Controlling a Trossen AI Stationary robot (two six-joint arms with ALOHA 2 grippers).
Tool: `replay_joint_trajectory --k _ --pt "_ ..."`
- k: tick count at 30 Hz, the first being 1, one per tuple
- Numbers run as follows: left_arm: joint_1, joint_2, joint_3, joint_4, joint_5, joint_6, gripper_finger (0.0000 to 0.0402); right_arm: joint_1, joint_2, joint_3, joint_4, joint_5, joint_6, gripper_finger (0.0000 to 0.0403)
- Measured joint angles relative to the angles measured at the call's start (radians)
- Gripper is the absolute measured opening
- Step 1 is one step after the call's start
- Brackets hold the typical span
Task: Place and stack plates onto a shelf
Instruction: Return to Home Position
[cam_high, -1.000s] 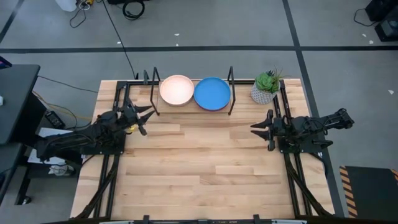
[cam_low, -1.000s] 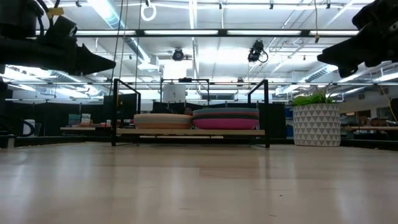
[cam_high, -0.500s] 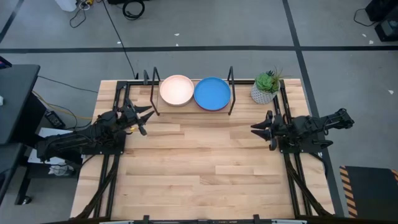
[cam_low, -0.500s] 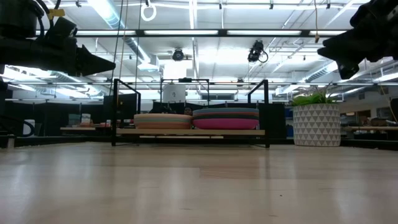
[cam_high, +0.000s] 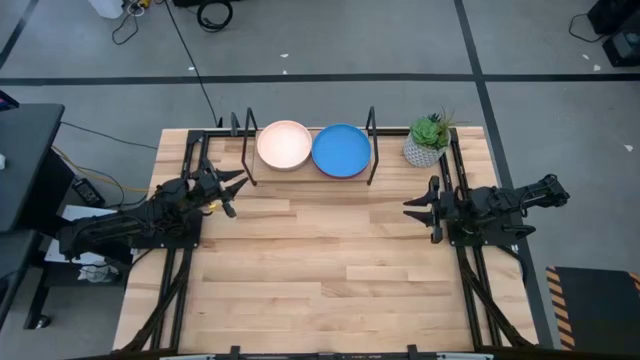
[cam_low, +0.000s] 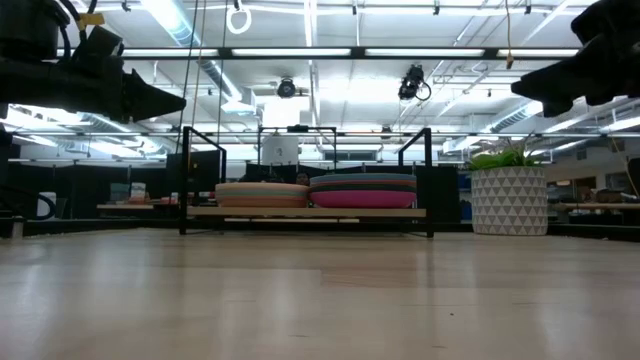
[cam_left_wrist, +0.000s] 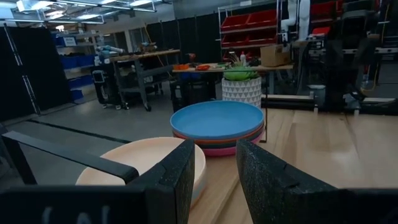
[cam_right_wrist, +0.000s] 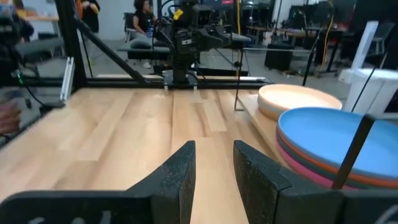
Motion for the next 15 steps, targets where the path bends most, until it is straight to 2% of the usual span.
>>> replay_joint_trajectory --k 15 --pt "0.000 0.000 0.000 -0.002 0.000 -0.003 0.0125 0.000 0.000 0.000 0.006 0.000 -0.035 0.0114"
